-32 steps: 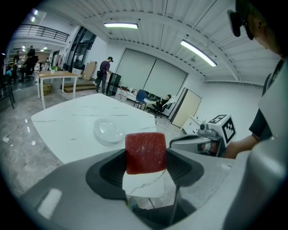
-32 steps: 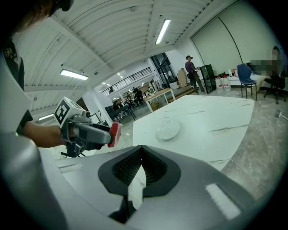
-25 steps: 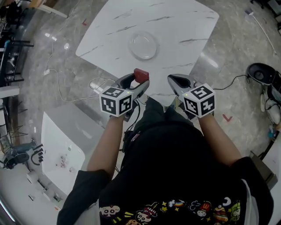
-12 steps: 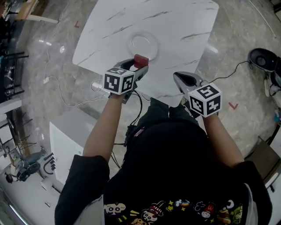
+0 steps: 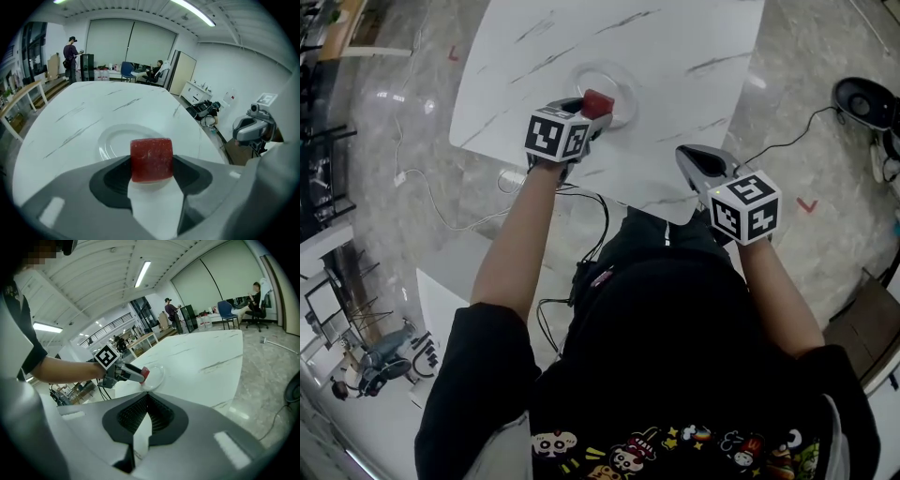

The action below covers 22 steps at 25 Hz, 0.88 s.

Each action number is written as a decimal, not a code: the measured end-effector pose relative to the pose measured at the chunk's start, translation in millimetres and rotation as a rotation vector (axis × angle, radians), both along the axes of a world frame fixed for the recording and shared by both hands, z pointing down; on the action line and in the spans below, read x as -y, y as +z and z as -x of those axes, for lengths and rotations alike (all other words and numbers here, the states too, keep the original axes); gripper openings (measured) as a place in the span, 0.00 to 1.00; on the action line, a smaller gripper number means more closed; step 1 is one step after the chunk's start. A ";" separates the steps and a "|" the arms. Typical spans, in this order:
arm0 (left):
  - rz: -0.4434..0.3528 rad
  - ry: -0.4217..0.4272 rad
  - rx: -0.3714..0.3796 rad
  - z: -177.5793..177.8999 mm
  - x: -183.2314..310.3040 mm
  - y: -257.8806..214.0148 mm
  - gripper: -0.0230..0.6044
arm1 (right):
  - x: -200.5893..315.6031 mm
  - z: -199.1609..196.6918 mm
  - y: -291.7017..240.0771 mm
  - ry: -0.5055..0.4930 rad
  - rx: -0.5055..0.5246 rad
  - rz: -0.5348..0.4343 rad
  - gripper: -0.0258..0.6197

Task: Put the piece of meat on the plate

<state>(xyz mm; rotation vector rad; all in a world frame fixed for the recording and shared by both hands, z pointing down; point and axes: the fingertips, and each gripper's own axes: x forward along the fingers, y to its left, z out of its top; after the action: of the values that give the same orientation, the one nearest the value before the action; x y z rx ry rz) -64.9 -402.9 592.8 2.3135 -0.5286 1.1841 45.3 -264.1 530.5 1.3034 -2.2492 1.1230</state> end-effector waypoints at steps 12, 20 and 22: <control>0.000 0.144 0.094 -20.1 24.2 30.2 0.65 | 2.3 -12.2 16.3 0.093 0.022 0.043 0.08; 0.007 0.263 0.180 -27.3 28.7 38.9 0.65 | 3.6 -17.9 23.3 0.115 0.037 0.058 0.08; 0.016 0.268 0.181 -27.7 29.9 39.1 0.65 | 4.3 -17.6 23.7 0.117 0.038 0.060 0.08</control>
<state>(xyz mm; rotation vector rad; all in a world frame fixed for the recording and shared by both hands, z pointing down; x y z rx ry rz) -37.1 -432.8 632.0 2.3297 -0.2734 1.5274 63.0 -268.5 554.2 1.4164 -2.1724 1.2556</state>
